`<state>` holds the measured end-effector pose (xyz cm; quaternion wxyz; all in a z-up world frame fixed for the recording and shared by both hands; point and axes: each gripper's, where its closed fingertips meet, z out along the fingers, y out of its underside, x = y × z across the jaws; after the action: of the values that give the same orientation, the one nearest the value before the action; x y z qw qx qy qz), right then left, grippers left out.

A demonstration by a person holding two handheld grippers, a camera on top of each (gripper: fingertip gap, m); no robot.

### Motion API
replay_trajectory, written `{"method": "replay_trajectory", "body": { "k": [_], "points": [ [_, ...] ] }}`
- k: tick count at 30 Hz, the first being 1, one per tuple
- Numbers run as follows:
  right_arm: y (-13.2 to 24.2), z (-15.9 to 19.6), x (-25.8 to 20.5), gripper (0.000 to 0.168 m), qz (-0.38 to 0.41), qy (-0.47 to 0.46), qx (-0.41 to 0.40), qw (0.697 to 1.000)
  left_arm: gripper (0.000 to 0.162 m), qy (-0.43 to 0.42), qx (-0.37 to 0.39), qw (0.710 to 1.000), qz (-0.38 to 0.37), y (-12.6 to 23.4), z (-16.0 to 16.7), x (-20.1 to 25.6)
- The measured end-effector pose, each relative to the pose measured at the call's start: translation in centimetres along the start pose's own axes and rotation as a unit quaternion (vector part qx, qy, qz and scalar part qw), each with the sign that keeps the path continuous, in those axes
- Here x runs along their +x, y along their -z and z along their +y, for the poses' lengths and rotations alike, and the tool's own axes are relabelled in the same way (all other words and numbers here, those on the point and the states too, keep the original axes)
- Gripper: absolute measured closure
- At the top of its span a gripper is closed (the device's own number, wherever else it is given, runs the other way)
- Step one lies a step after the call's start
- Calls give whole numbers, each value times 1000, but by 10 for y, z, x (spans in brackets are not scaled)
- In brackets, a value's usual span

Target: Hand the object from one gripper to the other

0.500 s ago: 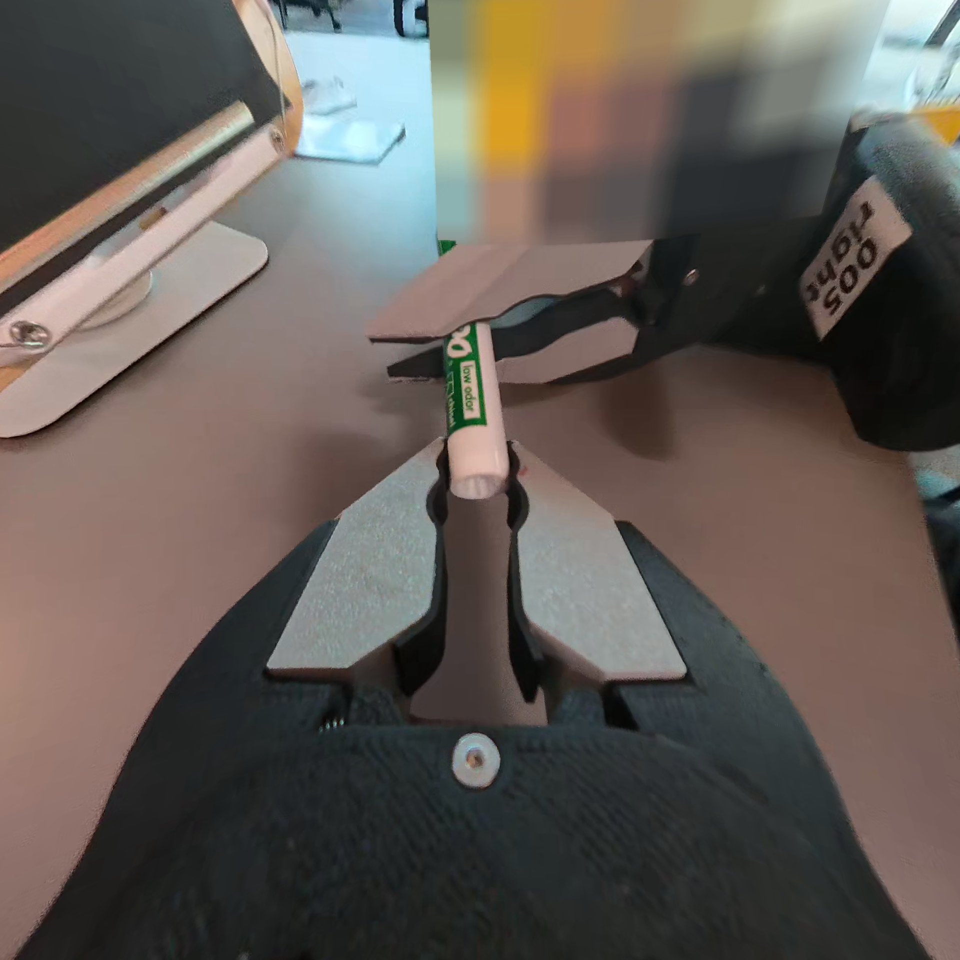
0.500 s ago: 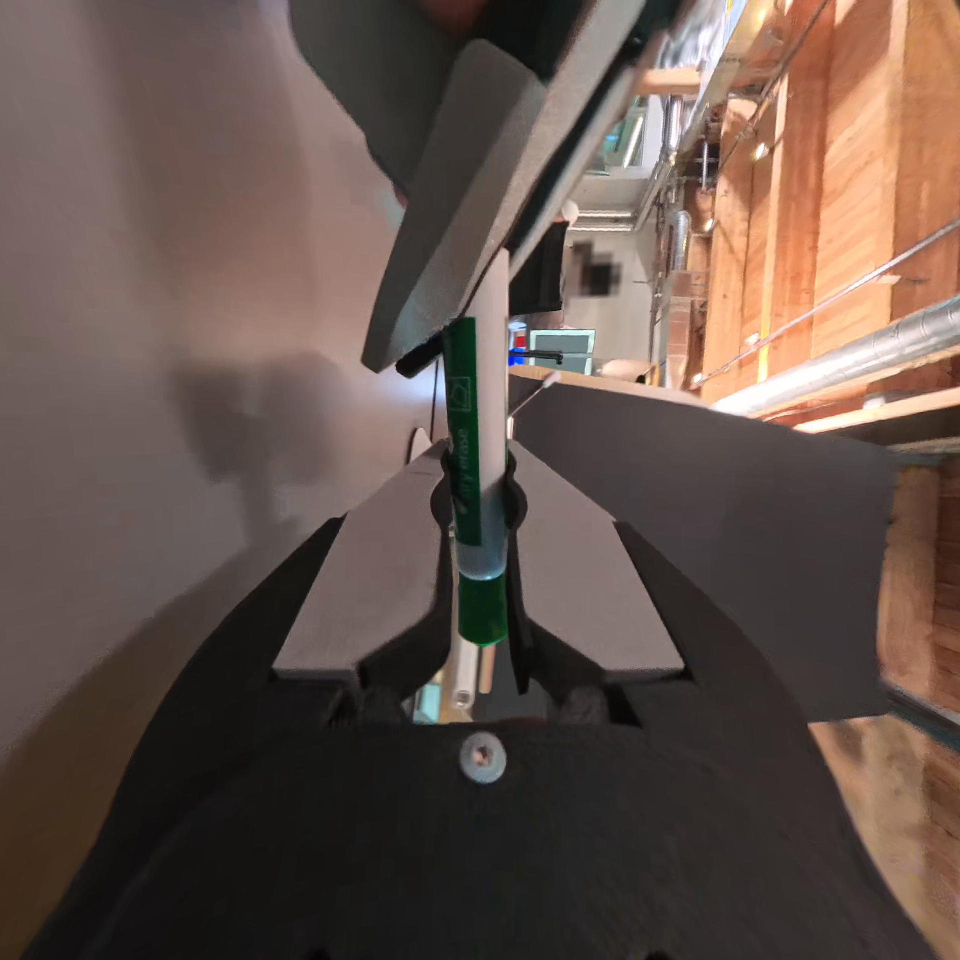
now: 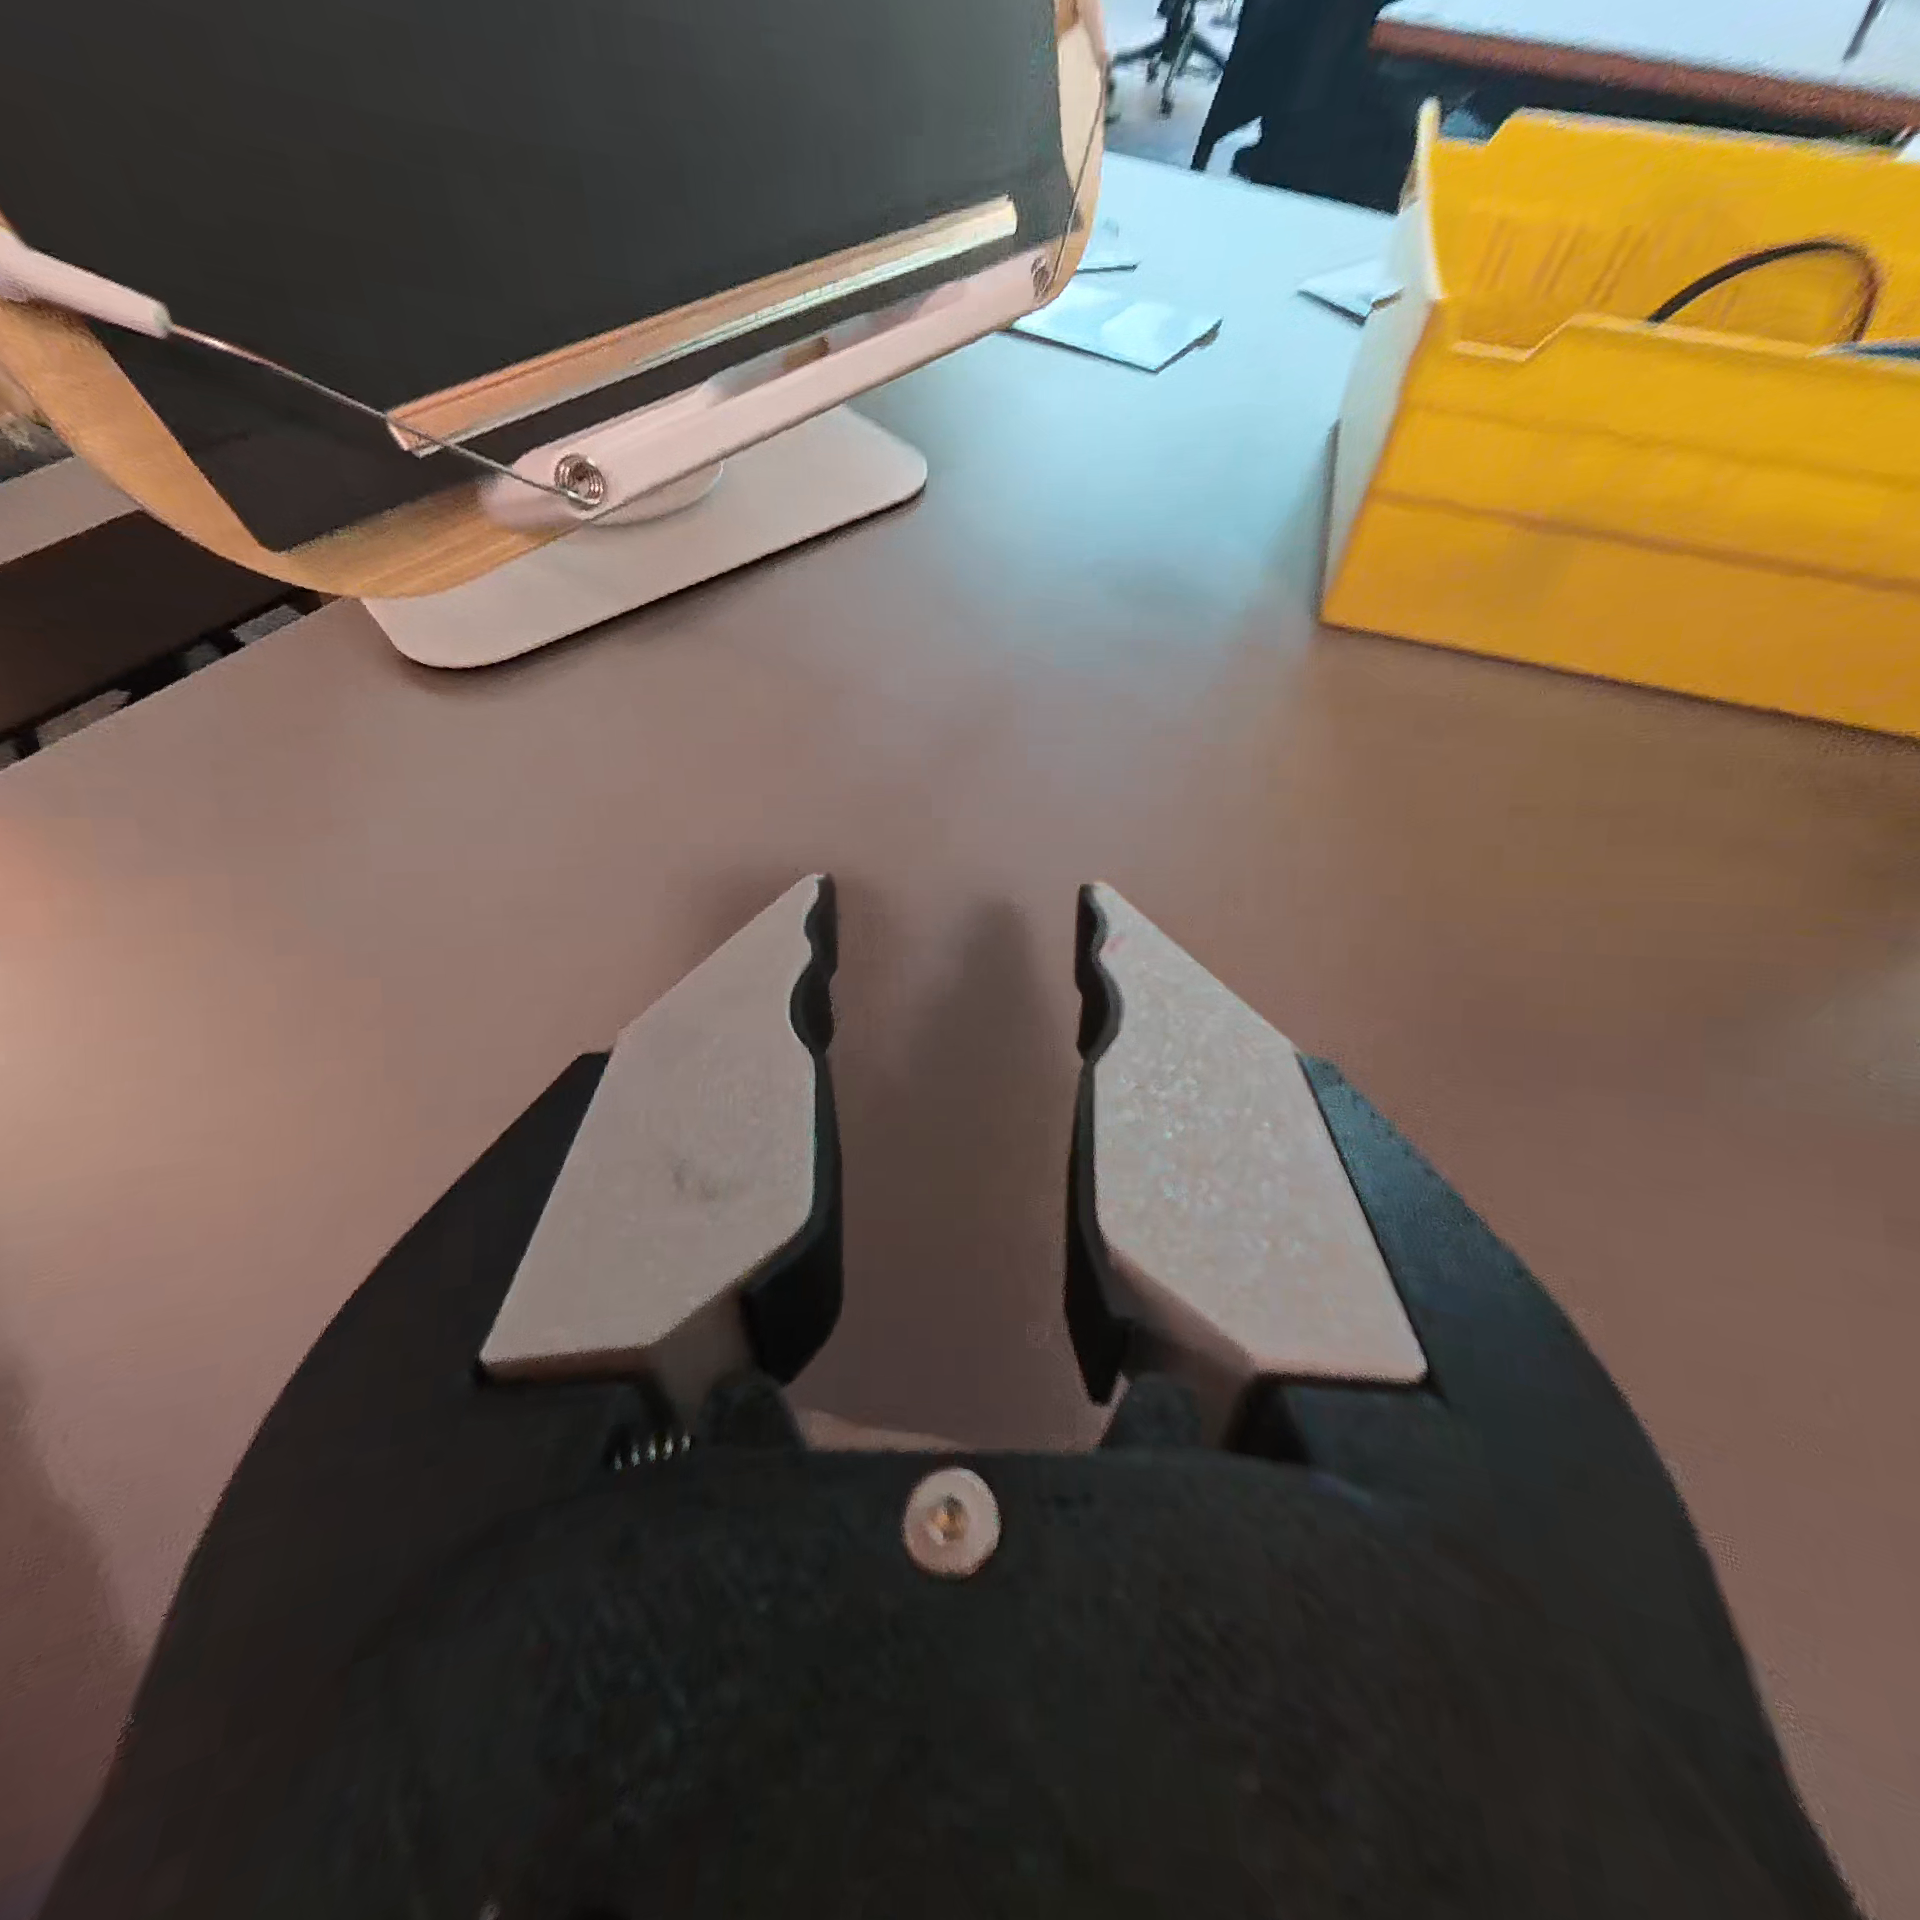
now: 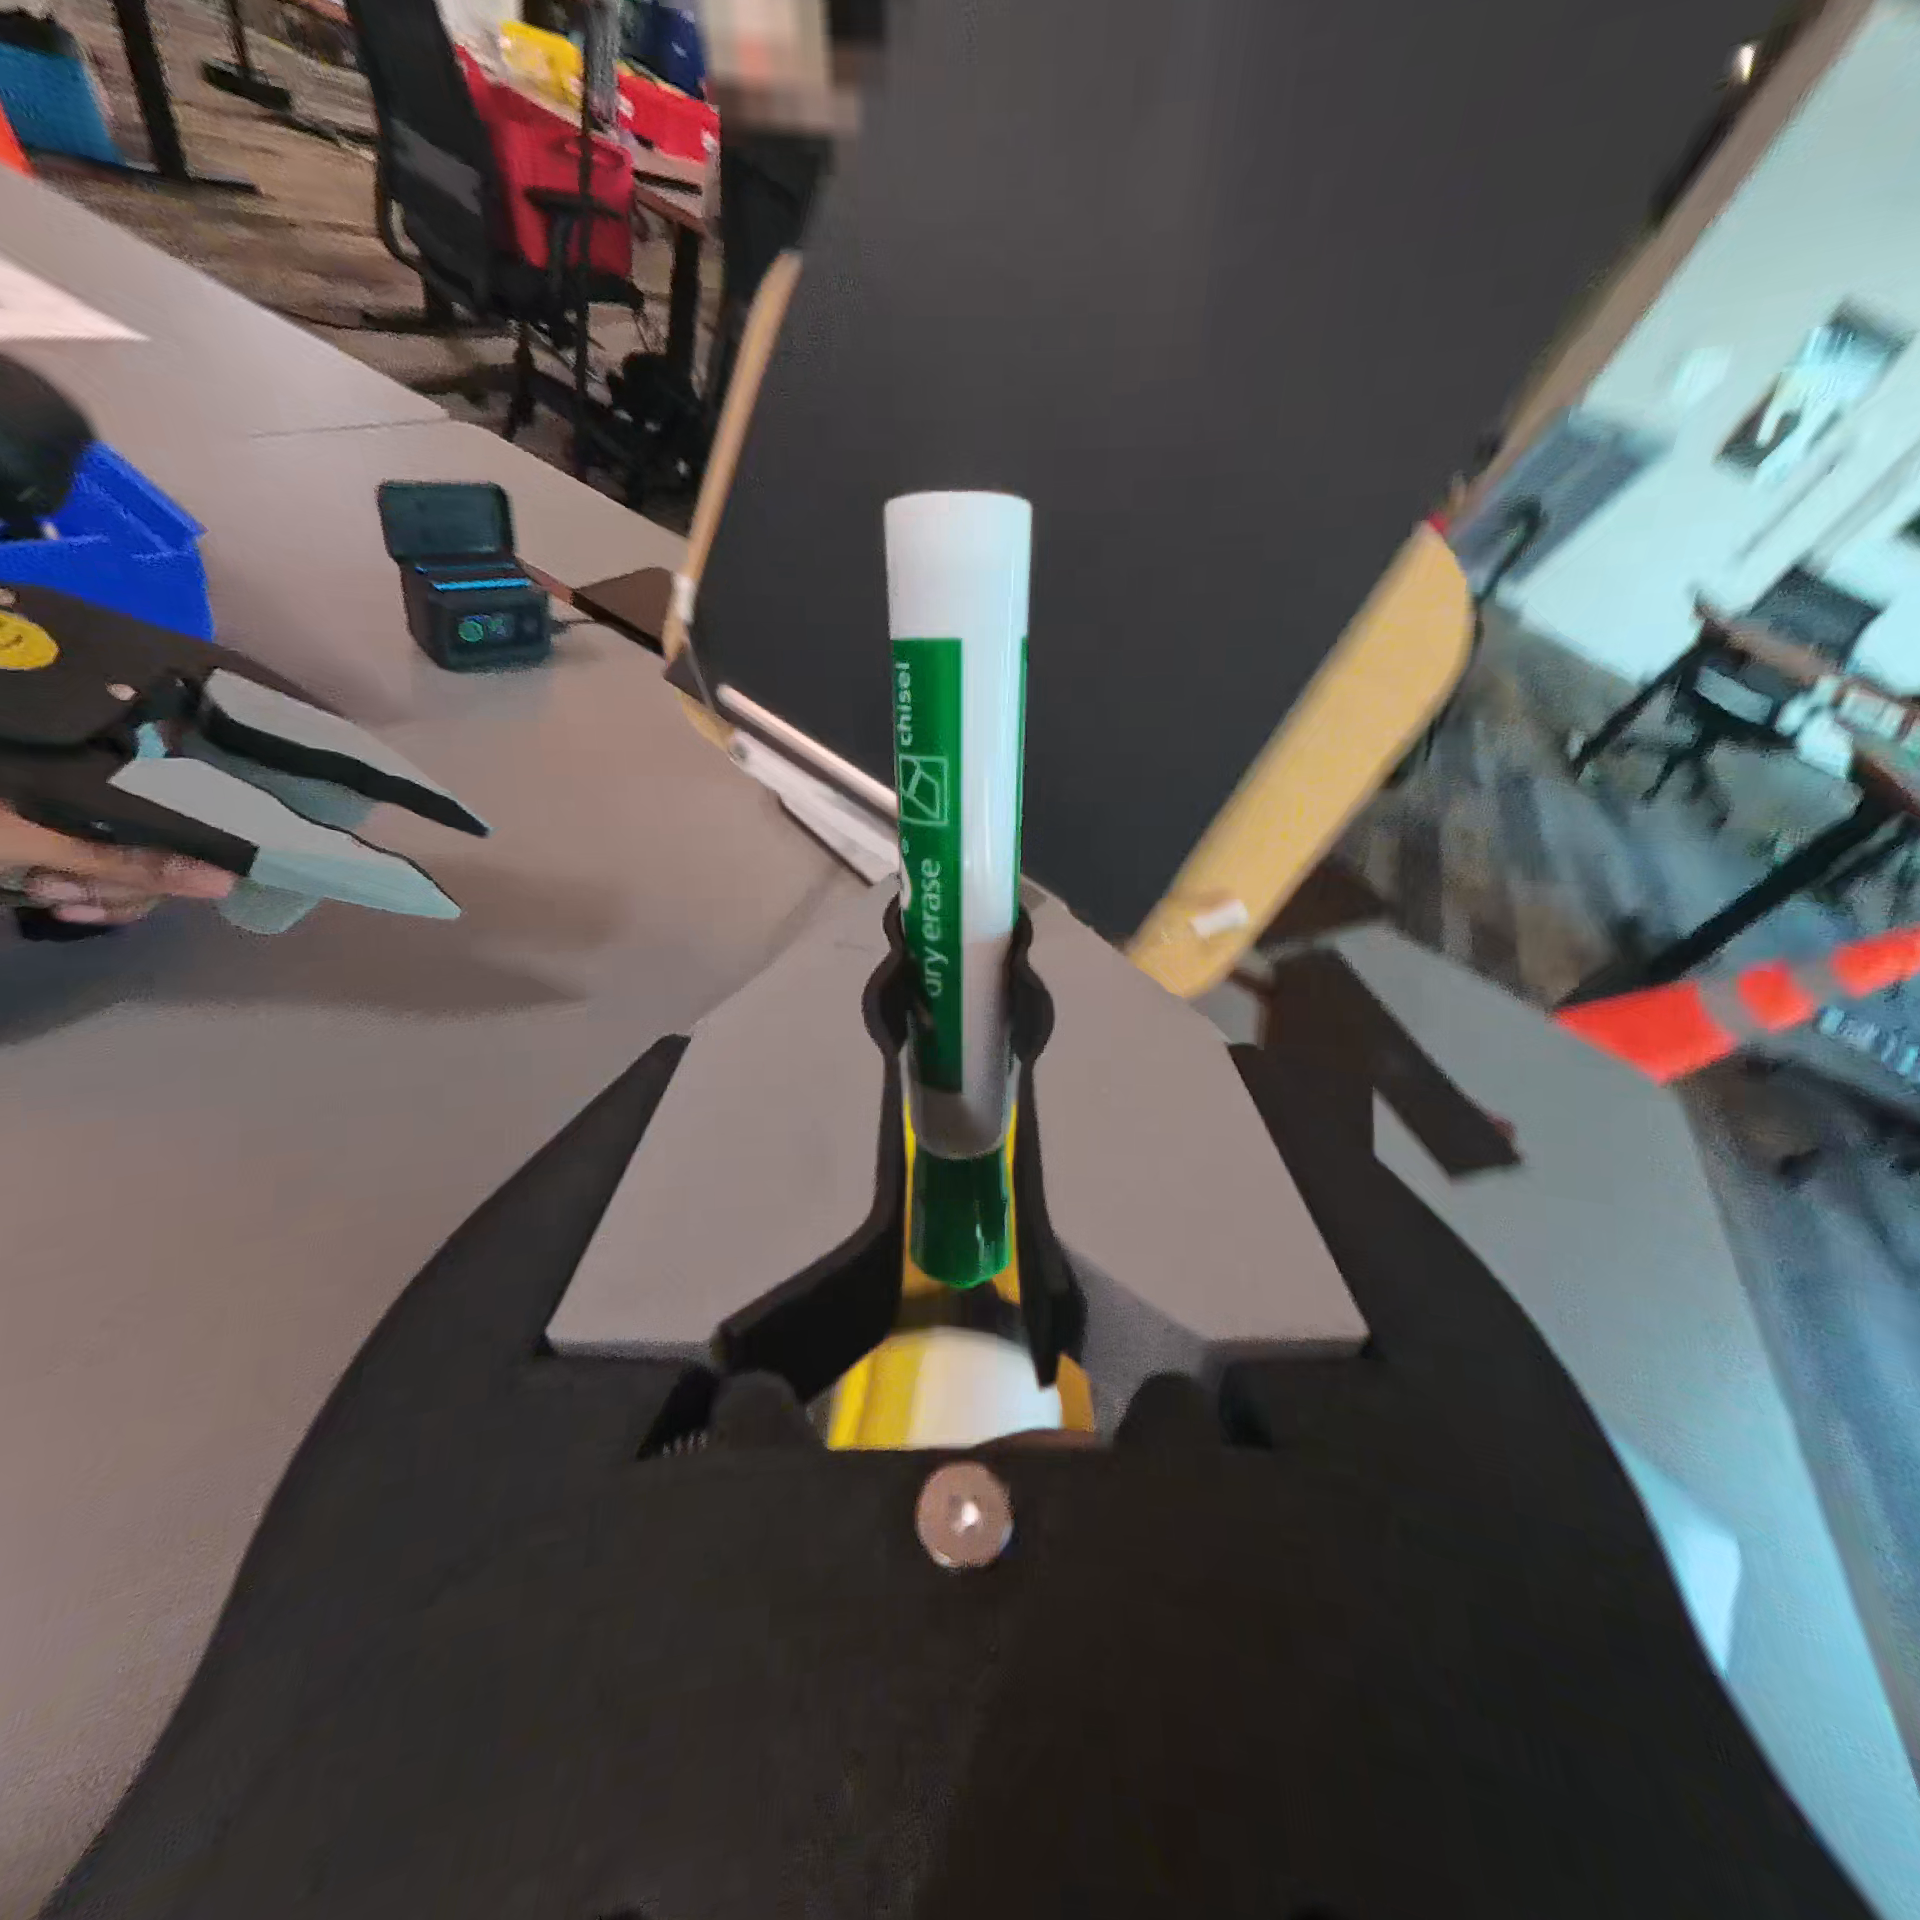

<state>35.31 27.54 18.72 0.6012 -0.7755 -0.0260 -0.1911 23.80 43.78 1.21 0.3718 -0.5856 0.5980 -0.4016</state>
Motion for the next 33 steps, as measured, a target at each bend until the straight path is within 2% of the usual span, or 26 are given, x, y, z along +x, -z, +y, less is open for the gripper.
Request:
{"method": "replay_trajectory", "body": {
  "k": [3, 4, 5, 6, 8, 9, 10, 12, 14, 17, 19, 21, 23, 24, 26, 29, 33],
  "points": [
    [21, 45, 46, 155, -7, -64, -108, 992, 124, -4, -37, 999, -22, -6, 13, -2],
    [23, 70, 56, 141, -13, -74, -158, 985, 124, 0, -46, 999, -21, -7, 16, -1],
    [26, 97, 66, 115, -12, -80, -213, 974, 124, 4, -51, 999, -16, -9, 18, 2],
    [30, 125, 78, 103, 2, -84, -268, 960, 124, 8, -54, 998, -11, -10, 19, 4],
    [41, 160, 95, 104, 27, -96, -355, 930, 124, 6, -57, 998, -10, -11, 21, 6],
    [44, 162, 99, 104, 33, -102, -374, 921, 124, 1, -58, 998, -13, -12, 21, 6],
    [43, 153, 99, 104, 36, -102, -372, 922, 124, -7, -60, 998, -19, -12, 22, 5],
    [33, 111, 95, 109, 40, -82, -316, 944, 124, -26, -64, 997, -35, -13, 23, 1],
    [17, 60, 79, 100, 32, -61, -252, 965, 125, -38, -71, 996, -49, -14, 26, -2],
    [-12, -2, 12, 80, -55, -59, -164, 983, 125, -43, -65, 994, -72, -13, 24, -10],
    [-34, -21, -46, 71, -130, -64, -119, 982, 122, -46, -55, 992, -104, -11, 20, -20],
    [-61, -17, -97, 78, -174, -66, -106, 977, 116, -45, -50, 989, -130, -9, 18, -29],
    [-93, 9, -130, 93, -173, -58, -114, 976, 114, -40, -46, 988, -142, -7, 18, -34],
    [-111, 26, -140, 95, -162, -56, -121, 978, 115, -40, -42, 988, -144, -7, 16, -35],
    [-146, 60, -151, 80, -137, -62, -135, 979, 119, -45, -39, 988, -142, -7, 16, -34],
    [-184, 97, -153, 85, -114, -72, -137, 981, 125, -48, -39, 989, -135, -8, 16, -32],
    [-203, 111, -149, 90, -104, -67, -104, 987, 135, -46, -32, 990, -130, -8, 14, -32]
  ]
}}
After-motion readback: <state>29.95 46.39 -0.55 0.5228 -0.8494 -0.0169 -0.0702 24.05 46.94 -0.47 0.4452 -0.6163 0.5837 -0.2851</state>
